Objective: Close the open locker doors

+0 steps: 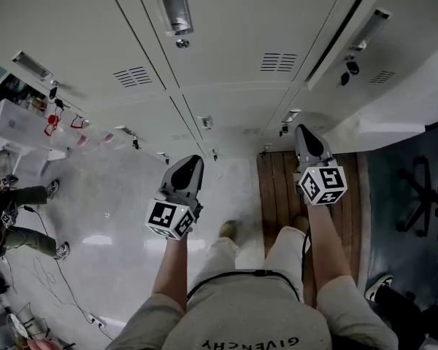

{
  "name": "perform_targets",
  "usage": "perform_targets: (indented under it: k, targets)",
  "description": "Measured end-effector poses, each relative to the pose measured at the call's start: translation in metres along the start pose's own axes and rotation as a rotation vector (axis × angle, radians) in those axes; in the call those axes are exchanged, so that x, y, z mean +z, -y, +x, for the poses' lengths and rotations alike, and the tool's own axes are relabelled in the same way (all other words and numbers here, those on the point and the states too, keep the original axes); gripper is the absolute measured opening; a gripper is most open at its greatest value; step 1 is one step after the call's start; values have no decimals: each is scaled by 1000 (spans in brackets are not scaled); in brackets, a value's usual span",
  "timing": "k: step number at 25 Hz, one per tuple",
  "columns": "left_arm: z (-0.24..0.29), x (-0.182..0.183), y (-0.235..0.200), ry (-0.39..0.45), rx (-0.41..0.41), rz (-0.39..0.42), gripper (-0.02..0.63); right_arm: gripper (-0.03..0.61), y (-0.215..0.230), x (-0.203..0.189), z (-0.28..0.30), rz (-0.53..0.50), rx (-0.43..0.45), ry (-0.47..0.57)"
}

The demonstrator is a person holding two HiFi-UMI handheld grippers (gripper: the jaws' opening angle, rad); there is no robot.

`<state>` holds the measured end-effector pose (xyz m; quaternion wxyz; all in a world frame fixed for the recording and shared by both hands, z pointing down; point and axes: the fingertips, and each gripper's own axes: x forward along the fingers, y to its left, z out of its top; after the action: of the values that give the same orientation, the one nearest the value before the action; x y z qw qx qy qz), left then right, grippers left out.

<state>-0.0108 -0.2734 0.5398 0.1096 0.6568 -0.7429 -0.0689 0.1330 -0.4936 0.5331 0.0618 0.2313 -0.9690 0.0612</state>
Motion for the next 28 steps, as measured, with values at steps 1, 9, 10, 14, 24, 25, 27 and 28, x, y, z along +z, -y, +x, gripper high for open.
perform_targets:
  k: [1, 9, 10, 14, 24, 25, 27, 28]
  targets:
    - [-3, 3, 1, 3, -1, 4, 17, -2, -5, 4, -5, -2, 10, 8]
    - [-28, 31, 7, 39, 11, 27, 17, -2, -45, 39, -40, 7, 74, 66]
    - [-30, 34, 7, 42, 14, 30, 17, -2, -49, 42, -44, 5, 82, 72]
    - [-42, 44, 6, 47, 25, 37, 17, -2, -67, 51, -57, -10, 111, 85]
    - [-69, 64, 2, 72, 47, 54, 17, -2, -91, 61, -80, -7, 132, 110]
    - [-71, 66, 2, 74, 50, 55, 17, -2, -93, 63, -82, -10, 133, 112]
    - [-74, 70, 2, 79, 54, 56, 17, -2, -96, 66, -85, -15, 137, 114]
    - [-76, 72, 2, 82, 56, 57, 17, -2, -97, 67, -87, -19, 138, 115]
